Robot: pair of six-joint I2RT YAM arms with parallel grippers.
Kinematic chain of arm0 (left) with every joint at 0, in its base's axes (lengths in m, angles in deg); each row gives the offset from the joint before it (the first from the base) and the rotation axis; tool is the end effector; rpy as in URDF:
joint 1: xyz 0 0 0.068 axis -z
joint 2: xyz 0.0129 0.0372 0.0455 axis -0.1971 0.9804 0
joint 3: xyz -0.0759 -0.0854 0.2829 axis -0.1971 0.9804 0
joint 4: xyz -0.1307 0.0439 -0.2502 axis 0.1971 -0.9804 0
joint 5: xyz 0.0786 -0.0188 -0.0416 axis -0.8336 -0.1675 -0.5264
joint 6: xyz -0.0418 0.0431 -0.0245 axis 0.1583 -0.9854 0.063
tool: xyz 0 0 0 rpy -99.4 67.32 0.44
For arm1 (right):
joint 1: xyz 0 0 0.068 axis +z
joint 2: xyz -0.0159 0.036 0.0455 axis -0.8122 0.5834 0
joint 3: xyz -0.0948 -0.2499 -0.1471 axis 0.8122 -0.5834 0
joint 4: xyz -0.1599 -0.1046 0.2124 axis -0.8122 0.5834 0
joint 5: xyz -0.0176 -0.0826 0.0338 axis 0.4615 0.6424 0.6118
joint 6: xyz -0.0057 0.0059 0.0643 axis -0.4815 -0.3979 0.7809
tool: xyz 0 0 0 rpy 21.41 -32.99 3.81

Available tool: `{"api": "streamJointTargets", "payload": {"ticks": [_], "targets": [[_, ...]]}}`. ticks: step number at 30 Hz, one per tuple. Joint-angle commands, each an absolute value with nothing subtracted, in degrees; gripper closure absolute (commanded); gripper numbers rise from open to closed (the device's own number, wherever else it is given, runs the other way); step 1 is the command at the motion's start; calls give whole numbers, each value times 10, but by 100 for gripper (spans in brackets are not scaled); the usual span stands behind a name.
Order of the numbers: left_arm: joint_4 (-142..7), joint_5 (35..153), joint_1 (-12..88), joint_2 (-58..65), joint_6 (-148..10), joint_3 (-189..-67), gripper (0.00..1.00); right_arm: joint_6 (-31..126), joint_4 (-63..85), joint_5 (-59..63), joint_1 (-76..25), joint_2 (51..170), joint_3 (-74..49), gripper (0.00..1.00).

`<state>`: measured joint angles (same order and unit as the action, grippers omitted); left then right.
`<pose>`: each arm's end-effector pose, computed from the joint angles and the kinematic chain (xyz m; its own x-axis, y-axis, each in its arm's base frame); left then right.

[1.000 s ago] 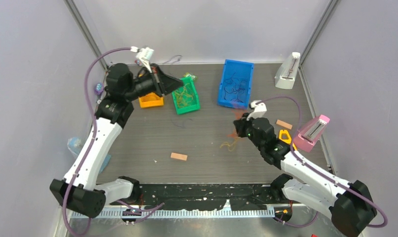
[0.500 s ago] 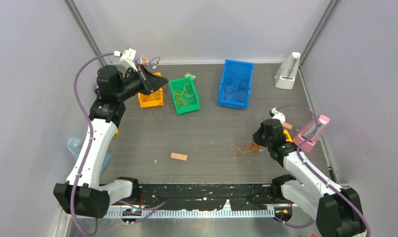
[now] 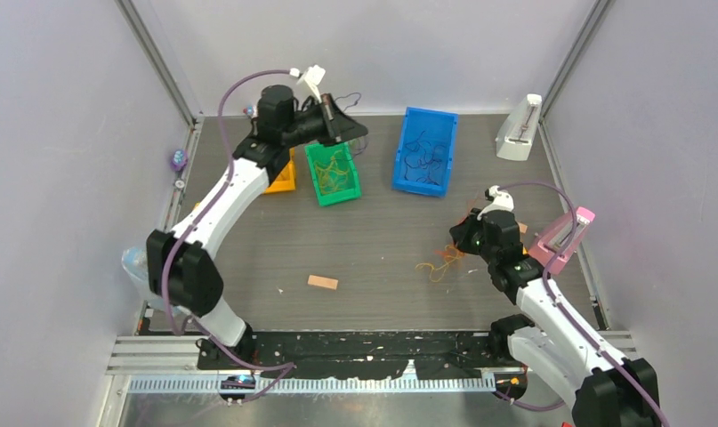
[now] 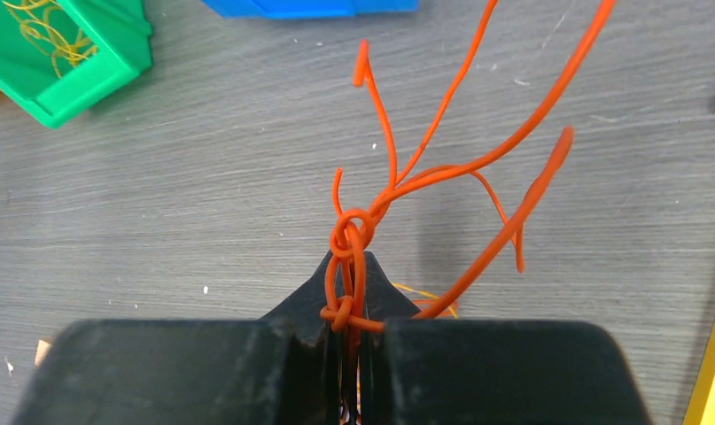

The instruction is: Untangle the cables

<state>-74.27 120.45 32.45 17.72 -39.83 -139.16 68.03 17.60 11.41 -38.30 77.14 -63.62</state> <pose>0.3707 -0.1738 0.4171 -0.6690 -0.3171 -0.6723 0.5021 0.4741 -0.7233 0.1915 0.0530 0.2173 -0.5467 0.3162 -0.7754 0.0066 0.9276 0.3736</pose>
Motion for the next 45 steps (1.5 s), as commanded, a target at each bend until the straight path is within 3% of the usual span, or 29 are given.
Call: {"api": "streamJointTargets", "payload": {"ticks": [1, 11, 18, 22, 23, 28, 31, 35, 39, 45], "targets": [[-656, 1214, 355, 251, -344, -1497, 100, 663, 141, 109, -385, 748, -605, 94], [-598, 1221, 421, 458, -242, -1739, 100, 656, 129, 132, -386, 753, -586, 95], [-626, 1144, 425, 652, -258, -1954, 100, 647, 113, 150, -386, 738, -589, 95], [-650, 1089, 425, 683, -282, -1951, 99, 645, 113, 155, -387, 735, -585, 95], [-654, 1080, 426, 682, -287, -1941, 96, 644, 113, 155, -387, 734, -584, 95], [-694, 1065, 430, 681, -309, -1935, 59, 642, 116, 161, -388, 735, -583, 94], [-750, 1059, 433, 674, -340, -1945, 42, 644, 127, 169, -388, 745, -579, 95], [-824, 1036, 438, 651, -393, -1944, 34, 648, 136, 174, -390, 756, -572, 95], [-877, 1034, 439, 632, -435, -1938, 36, 652, 136, 170, -390, 758, -573, 95], [-901, 1053, 446, 604, -475, -1930, 57, 652, 148, 173, -391, 767, -564, 94]]}}
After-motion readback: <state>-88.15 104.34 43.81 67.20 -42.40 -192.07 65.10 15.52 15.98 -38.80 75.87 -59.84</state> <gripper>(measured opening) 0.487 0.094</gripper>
